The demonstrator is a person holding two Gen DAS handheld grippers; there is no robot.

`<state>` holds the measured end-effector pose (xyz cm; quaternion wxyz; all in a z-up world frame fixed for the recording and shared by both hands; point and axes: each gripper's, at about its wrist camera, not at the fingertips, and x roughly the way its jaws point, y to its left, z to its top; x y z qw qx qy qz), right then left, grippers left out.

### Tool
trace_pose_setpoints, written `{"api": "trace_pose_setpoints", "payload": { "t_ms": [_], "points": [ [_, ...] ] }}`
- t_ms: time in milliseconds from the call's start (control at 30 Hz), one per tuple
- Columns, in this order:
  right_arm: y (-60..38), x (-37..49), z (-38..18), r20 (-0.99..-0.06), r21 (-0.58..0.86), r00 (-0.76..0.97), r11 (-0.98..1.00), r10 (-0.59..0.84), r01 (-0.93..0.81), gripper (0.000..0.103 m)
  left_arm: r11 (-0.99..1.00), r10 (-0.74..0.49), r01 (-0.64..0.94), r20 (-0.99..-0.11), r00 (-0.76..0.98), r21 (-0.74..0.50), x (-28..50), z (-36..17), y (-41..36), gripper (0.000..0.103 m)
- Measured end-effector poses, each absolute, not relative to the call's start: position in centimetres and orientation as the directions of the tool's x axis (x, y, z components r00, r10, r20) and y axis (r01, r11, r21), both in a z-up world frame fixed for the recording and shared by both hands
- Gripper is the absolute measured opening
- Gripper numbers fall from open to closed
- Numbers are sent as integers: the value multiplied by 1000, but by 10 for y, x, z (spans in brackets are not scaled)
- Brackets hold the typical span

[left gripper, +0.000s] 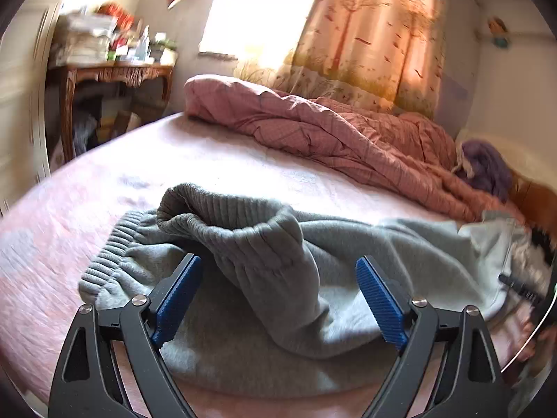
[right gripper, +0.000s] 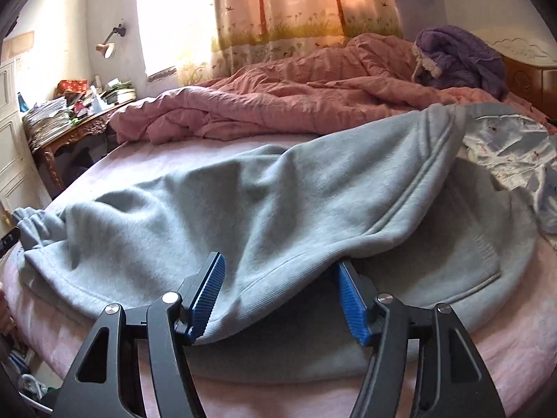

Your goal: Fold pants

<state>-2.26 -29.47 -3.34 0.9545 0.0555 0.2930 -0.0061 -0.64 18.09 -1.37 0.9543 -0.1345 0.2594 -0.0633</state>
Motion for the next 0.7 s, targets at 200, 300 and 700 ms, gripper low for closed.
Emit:
{"api": "trace_pose_setpoints", "payload": {
  "t_ms": [200,300,700],
  "points": [
    [-315,-12,-39,-586,64,807,989,-71,134,27,932,-51,-183,-615,787,-312,17,-24,187,44],
    [-323,-18,-44,-578,78,812,985,-79,151,10,915,-50,-209,-610,791,-346,7,-30,195,18],
    [-317,-55,-45,-514,66,852,986,-99,154,6,953,94,-254,-636,766,-166,-21,-54,213,25]
  ]
}}
